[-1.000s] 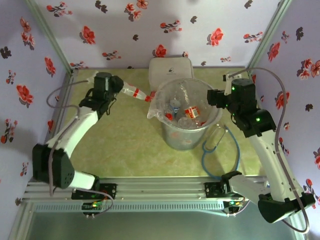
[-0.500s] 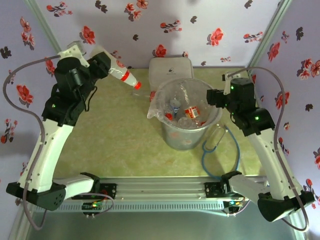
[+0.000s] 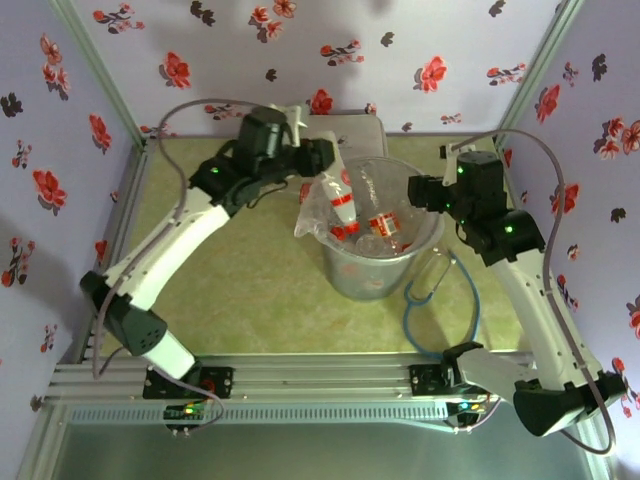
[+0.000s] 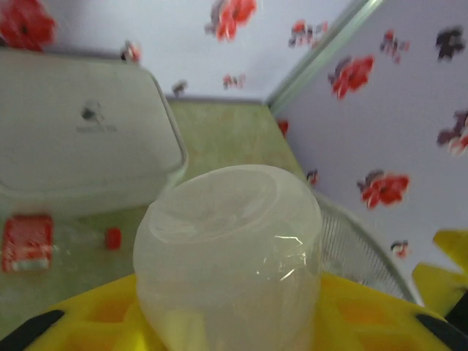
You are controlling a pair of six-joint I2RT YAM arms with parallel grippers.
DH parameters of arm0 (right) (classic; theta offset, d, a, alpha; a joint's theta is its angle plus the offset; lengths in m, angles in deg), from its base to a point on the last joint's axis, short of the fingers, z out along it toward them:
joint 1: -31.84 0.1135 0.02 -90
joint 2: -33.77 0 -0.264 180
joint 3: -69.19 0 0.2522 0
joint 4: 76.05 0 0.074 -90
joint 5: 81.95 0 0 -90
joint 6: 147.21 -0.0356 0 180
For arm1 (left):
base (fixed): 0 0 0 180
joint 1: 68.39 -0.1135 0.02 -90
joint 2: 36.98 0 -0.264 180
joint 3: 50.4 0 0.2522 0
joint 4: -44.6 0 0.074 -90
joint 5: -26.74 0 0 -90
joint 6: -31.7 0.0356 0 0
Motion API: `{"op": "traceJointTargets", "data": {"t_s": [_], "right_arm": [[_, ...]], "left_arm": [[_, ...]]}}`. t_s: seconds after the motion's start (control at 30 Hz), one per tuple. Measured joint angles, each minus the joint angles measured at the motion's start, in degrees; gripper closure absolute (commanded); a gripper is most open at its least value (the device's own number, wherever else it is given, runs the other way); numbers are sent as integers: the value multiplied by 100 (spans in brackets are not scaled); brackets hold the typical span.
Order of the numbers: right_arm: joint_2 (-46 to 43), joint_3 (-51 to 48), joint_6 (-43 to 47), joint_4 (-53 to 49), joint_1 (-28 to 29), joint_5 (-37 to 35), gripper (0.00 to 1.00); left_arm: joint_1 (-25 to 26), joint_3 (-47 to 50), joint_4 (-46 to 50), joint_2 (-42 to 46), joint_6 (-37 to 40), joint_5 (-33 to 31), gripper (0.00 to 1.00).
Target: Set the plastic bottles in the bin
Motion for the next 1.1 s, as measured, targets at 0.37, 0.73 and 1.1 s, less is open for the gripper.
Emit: {"op": "traceJointTargets", "data": {"t_s": [0.37, 0.73, 1.1], "right_arm": [[129, 278, -343, 256, 2, 684, 22], [424, 350, -509, 450, 52, 1294, 22], [769, 802, -96, -76, 813, 1974, 26]], "left_arm": [[424, 48, -7, -455, 2, 31, 53], [461, 293, -7, -275, 321, 120, 19], [13, 654, -92, 625, 470, 94, 23]]}}
